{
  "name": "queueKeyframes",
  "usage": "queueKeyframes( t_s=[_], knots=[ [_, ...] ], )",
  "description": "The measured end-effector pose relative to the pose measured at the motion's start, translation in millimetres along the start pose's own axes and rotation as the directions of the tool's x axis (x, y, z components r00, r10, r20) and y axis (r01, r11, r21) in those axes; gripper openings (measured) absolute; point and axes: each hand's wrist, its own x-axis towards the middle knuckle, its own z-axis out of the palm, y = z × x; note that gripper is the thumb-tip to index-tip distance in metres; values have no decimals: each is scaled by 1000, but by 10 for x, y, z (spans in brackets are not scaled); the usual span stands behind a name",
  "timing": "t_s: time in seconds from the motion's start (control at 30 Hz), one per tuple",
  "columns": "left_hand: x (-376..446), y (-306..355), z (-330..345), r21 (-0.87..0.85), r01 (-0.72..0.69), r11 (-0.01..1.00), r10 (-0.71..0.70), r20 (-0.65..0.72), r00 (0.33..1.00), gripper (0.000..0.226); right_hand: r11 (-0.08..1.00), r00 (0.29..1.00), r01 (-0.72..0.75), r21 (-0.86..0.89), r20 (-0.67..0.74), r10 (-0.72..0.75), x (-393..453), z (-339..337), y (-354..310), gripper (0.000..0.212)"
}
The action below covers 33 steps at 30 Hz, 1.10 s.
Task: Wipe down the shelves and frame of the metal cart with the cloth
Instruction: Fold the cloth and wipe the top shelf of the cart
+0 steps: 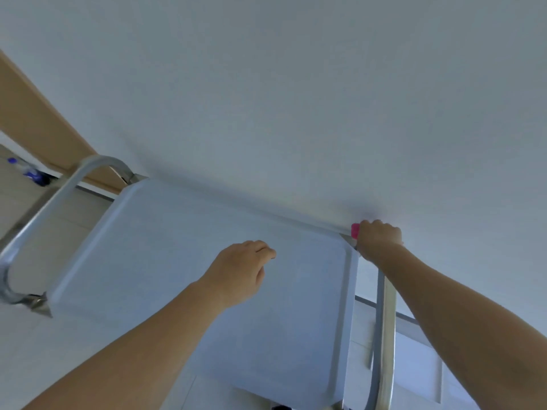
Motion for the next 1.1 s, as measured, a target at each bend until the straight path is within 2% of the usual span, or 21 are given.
queueKeyframes(
  t_s=[0.1, 0.17, 0.2, 0.27, 0.37, 0.5, 0.63, 0.7, 0.8, 0.9, 0.97, 1.03, 1.1],
  knots=[
    [-80, -22, -217, -5, 28, 1000, -28, -68, 997, 32, 952, 975, 203, 231, -141, -174, -254, -137, -264, 30],
    [-124, -40, -370, -36, 67, 997, -71, -128, 989, 34, 808, 929, 368, 459, -209, -304, -496, -301, -536, 24],
    [-157, -52, -448, -52, 89, 995, -97, -156, 983, 36, 734, 897, 443, 515, -262, -357, -637, -386, -690, 22],
    [-281, -100, -612, -71, 109, 992, -122, -217, 969, 39, 654, 818, 575, 492, -370, -440, -951, -540, -1050, 27],
    [-552, -257, -820, -94, 85, 992, -109, -294, 950, 38, 620, 707, 698, 358, -482, -518, -1347, -697, -1607, 44],
    [-1072, -687, -1066, -207, 76, 975, -138, -305, 942, 27, 590, 678, 726, 354, -512, -527, -1773, -858, -2309, 42],
    [-1698, -1206, -1293, -381, 71, 922, -164, -217, 962, 22, 577, 696, 717, 392, -452, -558, -2163, -931, -3064, 57],
    [-1986, -1496, -1411, -381, 73, 922, -167, -221, 961, 26, 520, 653, 757, 396, -437, -618, -2294, -971, -3367, 65],
    [-2356, -1910, -1586, -318, 71, 945, -135, -185, 973, 30, 424, 597, 795, 434, -432, -677, -2412, -1063, -3665, 66],
    [-2533, -2208, -1729, -282, 35, 959, -87, -174, 981, 30, 470, 625, 780, 413, -471, -623, -2406, -1198, -3889, 72],
    [-2523, -2325, -1806, -290, -10, 957, -41, -170, 985, 31, 448, 606, 795, 409, -515, -606, -2366, -1311, -4034, 62],
    [-2462, -2456, -1860, -294, -40, 955, -7, -160, 987, 33, 409, 575, 818, 404, -559, -598, -2281, -1410, -4177, 36],
    [-2350, -2625, -1909, -288, -27, 957, -17, -151, 988, 32, 438, 595, 804, 403, -569, -568, -2150, -1494, -4264, 17]
  ],
)
